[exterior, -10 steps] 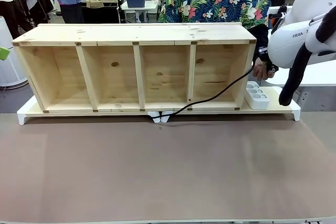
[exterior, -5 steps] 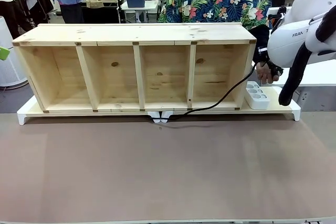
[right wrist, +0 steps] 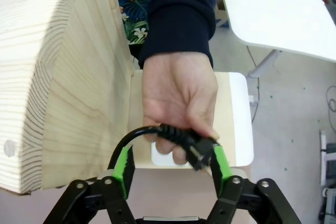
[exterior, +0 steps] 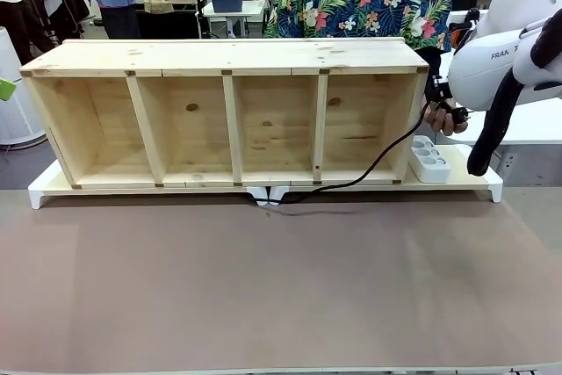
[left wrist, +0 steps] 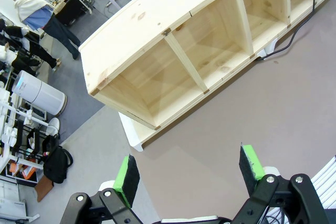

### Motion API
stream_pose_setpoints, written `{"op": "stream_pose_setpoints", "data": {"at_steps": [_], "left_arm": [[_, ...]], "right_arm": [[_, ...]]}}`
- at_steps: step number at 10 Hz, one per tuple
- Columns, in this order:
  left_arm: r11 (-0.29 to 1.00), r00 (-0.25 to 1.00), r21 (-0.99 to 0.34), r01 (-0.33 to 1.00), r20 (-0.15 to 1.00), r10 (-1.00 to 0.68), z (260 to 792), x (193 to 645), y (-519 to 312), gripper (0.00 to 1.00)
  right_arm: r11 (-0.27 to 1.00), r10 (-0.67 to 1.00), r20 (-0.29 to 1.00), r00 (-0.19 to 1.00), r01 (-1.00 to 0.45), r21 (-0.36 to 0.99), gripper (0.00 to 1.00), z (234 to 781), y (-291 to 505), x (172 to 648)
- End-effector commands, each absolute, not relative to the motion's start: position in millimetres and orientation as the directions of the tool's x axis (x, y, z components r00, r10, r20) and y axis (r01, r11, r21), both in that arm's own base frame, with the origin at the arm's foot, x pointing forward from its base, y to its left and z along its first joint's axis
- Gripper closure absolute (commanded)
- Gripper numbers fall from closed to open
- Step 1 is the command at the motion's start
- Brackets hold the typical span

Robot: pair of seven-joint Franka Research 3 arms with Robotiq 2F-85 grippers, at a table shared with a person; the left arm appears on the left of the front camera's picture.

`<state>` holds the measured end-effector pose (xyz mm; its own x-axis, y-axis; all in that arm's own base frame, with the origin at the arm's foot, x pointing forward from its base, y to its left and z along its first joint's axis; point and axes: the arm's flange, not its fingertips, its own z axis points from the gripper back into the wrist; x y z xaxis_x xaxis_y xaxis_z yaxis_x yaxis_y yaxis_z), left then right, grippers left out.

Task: Perform cable management.
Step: Release the Power Cable when the human grasps it.

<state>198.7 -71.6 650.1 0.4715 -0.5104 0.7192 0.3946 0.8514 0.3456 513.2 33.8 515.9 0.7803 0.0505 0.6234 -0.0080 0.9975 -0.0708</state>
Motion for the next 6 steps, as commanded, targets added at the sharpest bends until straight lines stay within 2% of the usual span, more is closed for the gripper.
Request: {"op": "stream_pose_setpoints", "data": {"at_steps": [1,6], "left_arm": [[0.852,0.471,0.347,0.393,0.720,-0.511,650.2,199.1,-71.6,0.00],[0.852,0.471,0.347,0.393,0.720,-0.511,650.2,199.1,-71.6,0.00]], "right_arm": [[0.995,0.073,0.655,0.752,-0.011,-0.099,0.00,517.5,38.3,508.6],[0.997,0.051,0.623,0.780,-0.008,-0.071,0.00,515.9,33.8,513.2]]}}
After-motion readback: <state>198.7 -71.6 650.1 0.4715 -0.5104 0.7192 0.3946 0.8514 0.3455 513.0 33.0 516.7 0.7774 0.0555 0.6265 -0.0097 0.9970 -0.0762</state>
